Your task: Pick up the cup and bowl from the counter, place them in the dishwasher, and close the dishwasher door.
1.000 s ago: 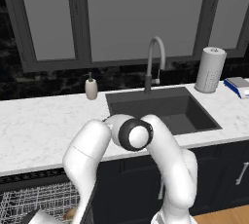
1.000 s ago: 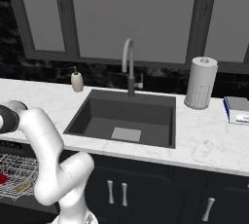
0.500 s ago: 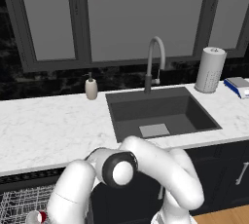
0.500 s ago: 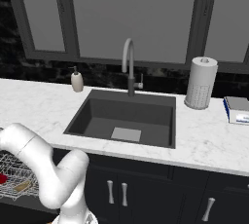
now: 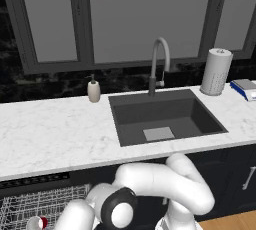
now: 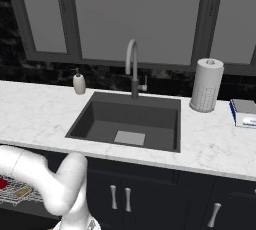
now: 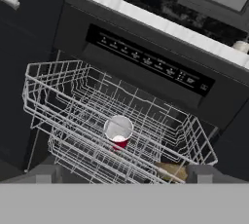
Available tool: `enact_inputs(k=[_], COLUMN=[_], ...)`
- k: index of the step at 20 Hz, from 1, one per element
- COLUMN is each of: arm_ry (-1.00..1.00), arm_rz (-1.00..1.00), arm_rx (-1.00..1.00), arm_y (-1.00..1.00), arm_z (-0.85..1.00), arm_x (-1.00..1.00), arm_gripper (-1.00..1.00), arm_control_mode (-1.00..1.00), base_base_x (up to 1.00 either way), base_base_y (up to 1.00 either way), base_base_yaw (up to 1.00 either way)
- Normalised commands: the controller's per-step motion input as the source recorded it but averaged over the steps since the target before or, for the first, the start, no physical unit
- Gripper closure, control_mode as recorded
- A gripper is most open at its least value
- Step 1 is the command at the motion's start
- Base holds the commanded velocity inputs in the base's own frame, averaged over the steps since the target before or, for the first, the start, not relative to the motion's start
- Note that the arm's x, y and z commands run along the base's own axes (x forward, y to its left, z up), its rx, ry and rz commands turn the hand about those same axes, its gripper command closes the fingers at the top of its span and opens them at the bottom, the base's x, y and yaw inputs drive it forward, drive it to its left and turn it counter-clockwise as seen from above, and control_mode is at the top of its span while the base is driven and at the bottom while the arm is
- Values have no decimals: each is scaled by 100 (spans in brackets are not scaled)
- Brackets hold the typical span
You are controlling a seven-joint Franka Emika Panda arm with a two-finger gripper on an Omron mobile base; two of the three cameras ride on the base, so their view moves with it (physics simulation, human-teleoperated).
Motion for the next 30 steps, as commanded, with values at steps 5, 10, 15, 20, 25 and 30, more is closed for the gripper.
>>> enact_inputs(k=[5,10,15,20,25,30], arm_ry=[-9,-12,-19,-7,0,0], arm_rz=[-1,-1,-2,-1,0,0], arm_rx=[-1,-2,-6,-9,-5,-3], arm_y=[0,0,8,5,19,32], arm_z=[-61,-62,-53,-19,-5,-8], arm_x=[9,18,14,4,0,0], arm_gripper=[-100,-100,-100,-100,-100,-100], arm_control_mode=[-100,-100,-100,-100,-100,-100], base_base_x=[0,0,0,0,0,0], base_base_y=[0,0,0,0,0,0], base_base_yaw=[0,0,0,0,0,0])
